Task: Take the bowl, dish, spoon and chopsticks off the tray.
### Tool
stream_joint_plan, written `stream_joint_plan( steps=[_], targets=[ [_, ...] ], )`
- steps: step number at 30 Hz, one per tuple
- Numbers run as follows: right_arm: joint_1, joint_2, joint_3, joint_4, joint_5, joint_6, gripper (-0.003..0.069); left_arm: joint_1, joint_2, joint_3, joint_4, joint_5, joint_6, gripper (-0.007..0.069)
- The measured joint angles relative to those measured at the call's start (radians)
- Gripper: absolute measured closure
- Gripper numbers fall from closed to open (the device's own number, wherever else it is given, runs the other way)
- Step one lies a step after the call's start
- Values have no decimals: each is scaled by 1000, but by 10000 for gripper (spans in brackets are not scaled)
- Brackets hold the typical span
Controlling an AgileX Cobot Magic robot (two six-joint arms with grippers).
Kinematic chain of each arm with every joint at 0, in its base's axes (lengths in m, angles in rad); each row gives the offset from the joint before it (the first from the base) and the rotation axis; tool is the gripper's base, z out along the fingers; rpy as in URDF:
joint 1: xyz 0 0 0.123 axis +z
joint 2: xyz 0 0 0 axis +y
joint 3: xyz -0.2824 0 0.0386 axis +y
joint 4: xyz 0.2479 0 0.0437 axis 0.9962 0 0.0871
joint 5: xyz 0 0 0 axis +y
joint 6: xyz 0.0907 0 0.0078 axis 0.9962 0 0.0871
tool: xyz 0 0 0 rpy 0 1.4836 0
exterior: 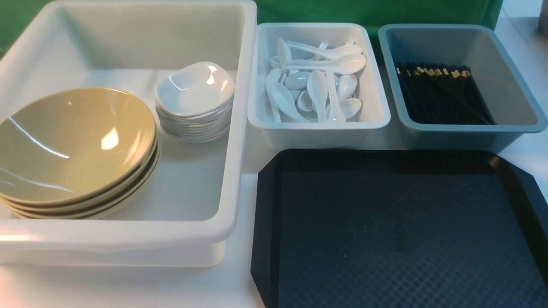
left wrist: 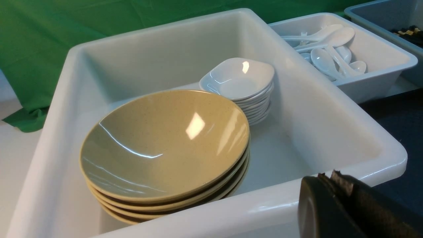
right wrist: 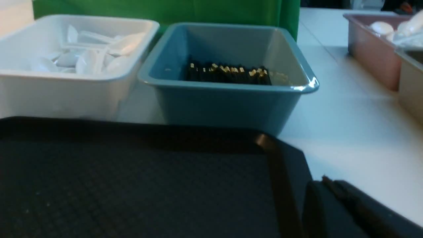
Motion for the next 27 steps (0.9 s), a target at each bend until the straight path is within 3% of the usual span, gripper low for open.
stream_joint_plan(
  steps=[6,27],
  targets=[
    [-20,-1,0,-1,84,14,627,0,0,0,0,2,0,634],
    [-34,-1,0,-1,87,19,626,0,0,0,0,2,0,634]
  ],
)
